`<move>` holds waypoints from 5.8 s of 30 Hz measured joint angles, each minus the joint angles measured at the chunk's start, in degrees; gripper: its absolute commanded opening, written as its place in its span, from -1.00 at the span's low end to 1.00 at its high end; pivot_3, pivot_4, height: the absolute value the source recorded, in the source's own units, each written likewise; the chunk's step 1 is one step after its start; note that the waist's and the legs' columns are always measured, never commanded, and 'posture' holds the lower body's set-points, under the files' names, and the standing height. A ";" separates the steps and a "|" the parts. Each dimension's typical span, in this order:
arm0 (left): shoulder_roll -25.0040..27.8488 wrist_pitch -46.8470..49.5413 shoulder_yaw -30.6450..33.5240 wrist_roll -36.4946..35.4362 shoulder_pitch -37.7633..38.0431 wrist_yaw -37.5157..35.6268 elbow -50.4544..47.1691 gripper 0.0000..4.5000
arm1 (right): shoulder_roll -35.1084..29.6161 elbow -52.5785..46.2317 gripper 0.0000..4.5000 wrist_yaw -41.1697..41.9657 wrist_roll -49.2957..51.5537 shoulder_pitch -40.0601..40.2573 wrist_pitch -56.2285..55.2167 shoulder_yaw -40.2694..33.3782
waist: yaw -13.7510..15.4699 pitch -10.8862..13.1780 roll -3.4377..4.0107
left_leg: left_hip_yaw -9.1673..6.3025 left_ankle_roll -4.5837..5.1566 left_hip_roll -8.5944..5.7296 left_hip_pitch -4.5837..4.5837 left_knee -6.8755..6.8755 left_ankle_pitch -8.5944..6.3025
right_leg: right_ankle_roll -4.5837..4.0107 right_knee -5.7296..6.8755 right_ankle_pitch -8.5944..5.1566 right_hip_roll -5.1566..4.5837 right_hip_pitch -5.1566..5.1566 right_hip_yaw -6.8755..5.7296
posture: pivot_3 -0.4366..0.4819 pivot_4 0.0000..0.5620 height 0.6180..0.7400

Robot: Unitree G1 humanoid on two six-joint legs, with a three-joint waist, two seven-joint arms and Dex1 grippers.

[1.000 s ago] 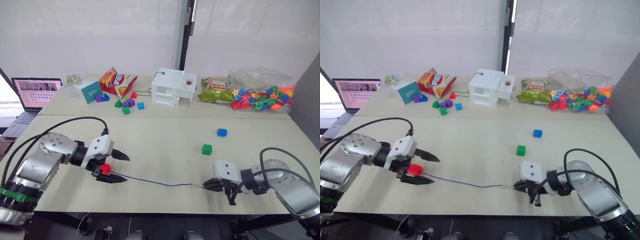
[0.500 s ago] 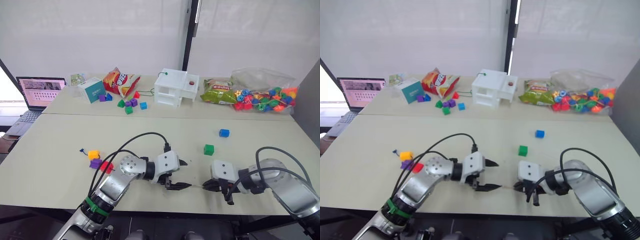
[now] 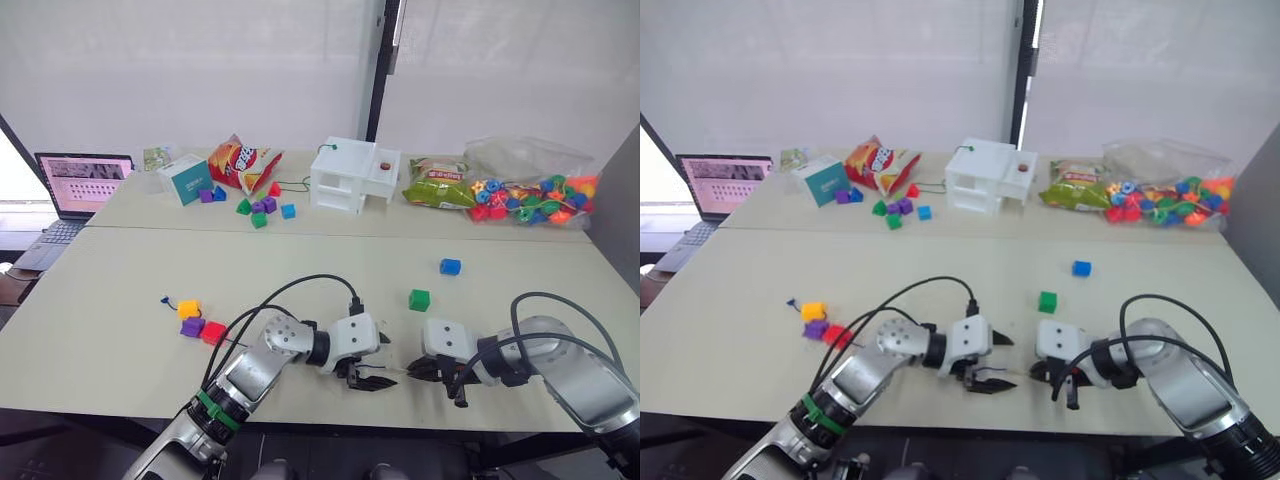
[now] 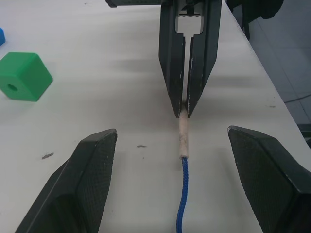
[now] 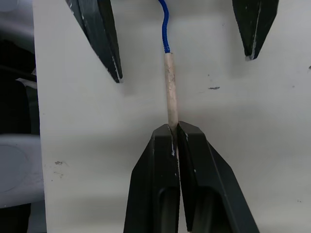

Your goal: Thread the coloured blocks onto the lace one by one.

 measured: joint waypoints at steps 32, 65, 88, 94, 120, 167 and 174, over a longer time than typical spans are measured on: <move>-0.08 2.66 0.24 0.75 -0.43 -0.52 -1.45 -0.19 | -0.04 -1.36 -1.00 -1.04 0.02 0.58 0.83 -0.05 | 0.04 0.00 0.00 | -0.01 0.00 -0.01 -0.01 0.01 0.00 | 0.00 0.00 0.00 -0.02 0.01 0.00 | -0.05 -0.47 1.00; -2.26 4.09 -1.23 1.35 -0.31 -0.66 0.47 -0.99 | -1.51 -2.27 -1.00 -1.35 0.49 1.08 2.04 -0.59 | 0.14 0.00 0.00 | 0.00 0.00 -0.02 -0.02 0.01 0.00 | 0.00 -0.01 0.00 -0.03 0.01 -0.01 | -0.05 -0.47 1.00; 8.28 11.60 4.93 -1.35 0.13 -2.38 -6.33 -1.00 | 33.11 -11.34 0.34 -45.57 1.78 17.01 15.19 -29.99 | 0.06 -0.04 0.10 | -0.07 -0.08 -0.11 0.01 -0.10 0.04 | 0.00 0.14 0.00 -0.08 -0.11 0.10 | -0.05 -0.47 1.00; 8.32 11.79 5.05 -1.38 0.92 -1.74 -7.03 -1.00 | 40.86 -1.35 0.34 -55.78 -2.01 8.13 7.10 -26.54 | -0.68 -0.03 0.16 | -0.03 -0.11 -0.12 0.09 -0.10 0.06 | 0.00 0.21 0.00 0.01 -0.10 0.12 | -0.05 -0.47 1.00; 8.36 15.36 5.81 -1.42 3.09 3.15 -11.30 -1.00 | 36.17 61.31 -0.46 -59.37 -3.45 -29.03 -15.58 -26.71 | -1.70 -0.02 0.24 | 0.03 -0.14 -0.14 0.08 -0.49 0.08 | -0.02 0.24 0.01 -0.02 -0.11 0.14 | -0.05 -0.47 1.00; 9.29 13.73 6.04 -1.60 2.03 -0.35 -8.14 -1.00 | 43.70 -35.63 0.99 -65.57 8.24 11.93 37.44 -15.15 | -1.57 -0.16 0.38 | 0.00 -0.22 -0.17 -0.41 -0.41 0.27 | -0.02 0.31 0.00 0.07 -0.83 0.22 | -0.05 -0.47 1.00; 10.18 16.56 6.87 -3.07 2.13 -0.54 -10.94 -1.00 | 24.79 -29.49 0.99 -39.95 26.86 -0.19 41.03 -26.60 | -1.08 -0.14 0.35 | -0.04 -0.12 -0.20 -0.40 -0.36 0.21 | -0.02 0.19 0.01 -0.01 -0.63 0.08 | -0.05 -0.47 1.00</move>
